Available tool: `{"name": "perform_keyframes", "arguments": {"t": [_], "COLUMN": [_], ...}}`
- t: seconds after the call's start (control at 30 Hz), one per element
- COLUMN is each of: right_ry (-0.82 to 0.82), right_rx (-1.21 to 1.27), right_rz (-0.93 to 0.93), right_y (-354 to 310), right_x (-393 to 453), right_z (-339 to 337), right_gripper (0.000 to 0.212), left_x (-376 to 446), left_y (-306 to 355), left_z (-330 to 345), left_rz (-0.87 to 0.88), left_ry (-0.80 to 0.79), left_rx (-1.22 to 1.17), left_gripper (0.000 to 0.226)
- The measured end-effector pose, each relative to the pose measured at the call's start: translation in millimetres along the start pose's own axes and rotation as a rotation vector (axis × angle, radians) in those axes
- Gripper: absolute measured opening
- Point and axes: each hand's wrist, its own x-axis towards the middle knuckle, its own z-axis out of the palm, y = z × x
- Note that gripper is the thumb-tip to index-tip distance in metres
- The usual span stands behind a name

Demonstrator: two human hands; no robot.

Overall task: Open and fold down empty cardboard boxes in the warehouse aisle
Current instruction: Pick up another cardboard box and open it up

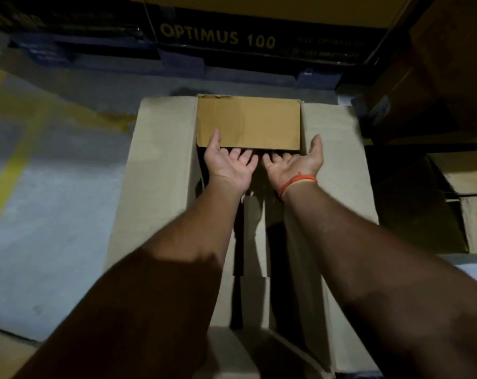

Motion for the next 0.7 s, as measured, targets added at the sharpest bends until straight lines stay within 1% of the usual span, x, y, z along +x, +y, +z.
{"name": "perform_keyframes", "arguments": {"t": [0.07, 0.13, 0.17, 0.2, 0.23, 0.27, 0.3, 0.33, 0.37, 0.4, 0.43, 0.47, 0.5, 0.53, 0.6, 0.63, 0.7], "right_ry": [-0.029, -0.107, -0.147, -0.185, -0.216, -0.228, -0.22, -0.204, -0.192, -0.177, -0.162, -0.153, -0.15, -0.146, -0.129, -0.126, -0.133], "right_rx": [-0.028, -0.166, -0.312, -0.506, -0.789, -1.162, -1.584, -1.987, -2.292, -2.489, -2.596, -2.648, -2.671, -2.689, -2.689, -2.663, -2.607], "right_rz": [-0.066, -0.192, -0.272, -0.361, -0.476, -0.615, -0.747, -0.819, -0.803, -0.724, -0.61, -0.522, -0.483, -0.496, -0.622, -0.678, -0.699], "right_y": [-7, -13, -18, -23, -29, -39, -49, -57, -64, -69, -71, -72, -72, -70, -67, -66, -62], "right_x": [4, 9, 11, 15, 22, 31, 45, 57, 66, 72, 77, 79, 83, 85, 86, 86, 80], "right_z": [6, 15, 22, 30, 38, 44, 49, 54, 59, 62, 63, 60, 53, 45, 29, 25, 20], "right_gripper": [0.079, 0.053, 0.047, 0.05, 0.059, 0.068, 0.075, 0.08, 0.084, 0.088, 0.093, 0.1, 0.108, 0.117, 0.129, 0.13, 0.129], "left_x": [3, 2, 2, 6, 15, 26, 37, 46, 56, 65, 73, 79, 84, 87, 90, 90, 85], "left_y": [2, 7, 13, 22, 32, 44, 56, 67, 77, 86, 93, 98, 102, 104, 107, 108, 109], "left_z": [9, 17, 22, 28, 34, 42, 53, 62, 68, 68, 63, 53, 40, 28, 11, 9, 4], "left_rz": [0.112, 0.31, 0.437, 0.585, 0.758, 0.939, 1.053, 1.064, 0.998, 0.892, 0.773, 0.674, 0.624, 0.629, 0.717, 0.757, 0.803], "left_ry": [0.019, -0.032, -0.083, -0.127, -0.137, -0.101, -0.039, 0.015, 0.047, 0.057, 0.066, 0.079, 0.081, 0.062, -0.019, -0.051, -0.057], "left_rx": [0.096, 0.253, 0.424, 0.7, 1.074, 1.477, 1.827, 2.095, 2.292, 2.437, 2.545, 2.614, 2.649, 2.647, 2.561, 2.518, 2.437], "left_gripper": [0.074, 0.062, 0.062, 0.07, 0.079, 0.087, 0.093, 0.096, 0.098, 0.1, 0.103, 0.107, 0.111, 0.115, 0.116, 0.115, 0.114]}}
